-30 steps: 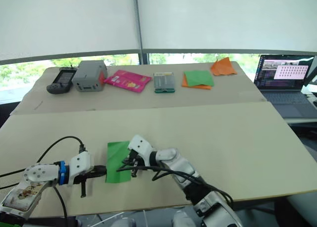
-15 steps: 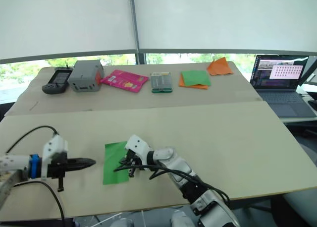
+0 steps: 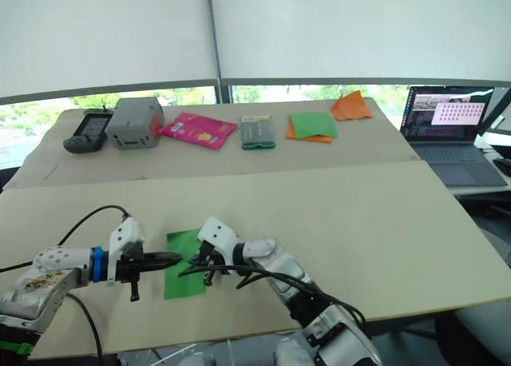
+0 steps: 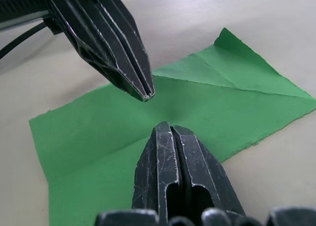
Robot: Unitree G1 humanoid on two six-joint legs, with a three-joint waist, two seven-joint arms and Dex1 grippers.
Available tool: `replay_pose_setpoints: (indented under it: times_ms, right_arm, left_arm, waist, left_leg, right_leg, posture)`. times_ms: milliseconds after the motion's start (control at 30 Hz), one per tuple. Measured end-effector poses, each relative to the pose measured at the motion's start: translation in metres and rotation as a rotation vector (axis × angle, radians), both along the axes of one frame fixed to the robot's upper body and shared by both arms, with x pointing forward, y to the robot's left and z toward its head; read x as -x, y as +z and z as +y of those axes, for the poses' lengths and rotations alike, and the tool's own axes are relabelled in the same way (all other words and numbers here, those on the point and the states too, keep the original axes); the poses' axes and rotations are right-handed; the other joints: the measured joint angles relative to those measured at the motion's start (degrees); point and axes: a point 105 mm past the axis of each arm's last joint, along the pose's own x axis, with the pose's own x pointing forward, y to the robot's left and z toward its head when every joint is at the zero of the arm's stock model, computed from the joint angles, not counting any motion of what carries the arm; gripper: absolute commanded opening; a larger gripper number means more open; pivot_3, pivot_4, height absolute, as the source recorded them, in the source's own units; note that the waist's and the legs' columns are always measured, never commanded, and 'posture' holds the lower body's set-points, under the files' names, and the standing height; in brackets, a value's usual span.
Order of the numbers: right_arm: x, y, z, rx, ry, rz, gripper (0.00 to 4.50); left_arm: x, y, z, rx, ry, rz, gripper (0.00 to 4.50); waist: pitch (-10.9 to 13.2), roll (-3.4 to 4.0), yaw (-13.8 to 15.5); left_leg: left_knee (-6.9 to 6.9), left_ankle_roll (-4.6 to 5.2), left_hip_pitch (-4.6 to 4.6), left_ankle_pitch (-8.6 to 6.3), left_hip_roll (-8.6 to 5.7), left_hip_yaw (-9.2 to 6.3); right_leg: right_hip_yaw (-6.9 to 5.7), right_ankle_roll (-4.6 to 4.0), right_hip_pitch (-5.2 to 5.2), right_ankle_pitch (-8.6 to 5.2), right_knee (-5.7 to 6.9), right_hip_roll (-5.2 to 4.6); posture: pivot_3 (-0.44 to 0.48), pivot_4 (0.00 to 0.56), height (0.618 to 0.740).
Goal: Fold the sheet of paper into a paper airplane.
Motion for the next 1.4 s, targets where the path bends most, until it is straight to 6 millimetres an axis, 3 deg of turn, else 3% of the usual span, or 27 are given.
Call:
replay_pose_setpoints:
  times_ms: [67, 433, 1167, 1400]
  right_arm:
    - [0.0, 0.0, -0.001, 0.002, -0.002, -0.001, 0.02]
    - [-0.006, 0.002, -0.007, -0.002, -0.031, 0.003, 0.02]
    - [-0.07, 0.005, -0.012, 0.054, -0.049, -0.05, 0.02]
    - [-0.066, 0.003, -0.009, 0.049, -0.014, -0.072, 0.02]
  left_arm:
    - [0.005, -0.009, 0.003, -0.033, -0.017, 0.013, 0.0]
    - [0.002, -0.015, -0.003, -0.047, -0.057, -0.072, 0.0]
    - [0.01, -0.017, 0.002, -0.114, -0.084, -0.11, 0.0]
    - [0.012, -0.017, 0.003, -0.119, -0.078, -0.112, 0.0]
  waist:
    - [0.01, 0.01, 0.06]
    - [-0.05, 0.14, 1.05]
    - [-0.09, 0.26, 0.06]
    - [-0.11, 0.34, -0.28]
  left_leg:
    - [0.0, 0.0, 0.0, 0.0, 0.0, 0.0]
    - [0.05, 0.0, 0.07, 0.0, -0.05, -0.01]
    - [0.04, 0.05, 0.22, -0.02, -0.04, -0.06]
    - [0.04, 0.12, 0.2, -0.07, -0.04, -0.07]
  right_leg:
    - [0.0, 0.0, 0.0, 0.0, -0.02, 0.0]
    - [0.0, 0.0, 0.14, 0.0, -0.07, -0.05]
    - [0.0, 0.04, 0.52, -0.03, -0.04, -0.04]
    - [0.0, 0.05, 0.56, -0.06, -0.01, -0.04]
  posture:
    - [0.0, 0.15, 0.74]
    - [0.0, 0.15, 0.74]
    - [0.0, 0.15, 0.74]
    - [0.0, 0.15, 0.74]
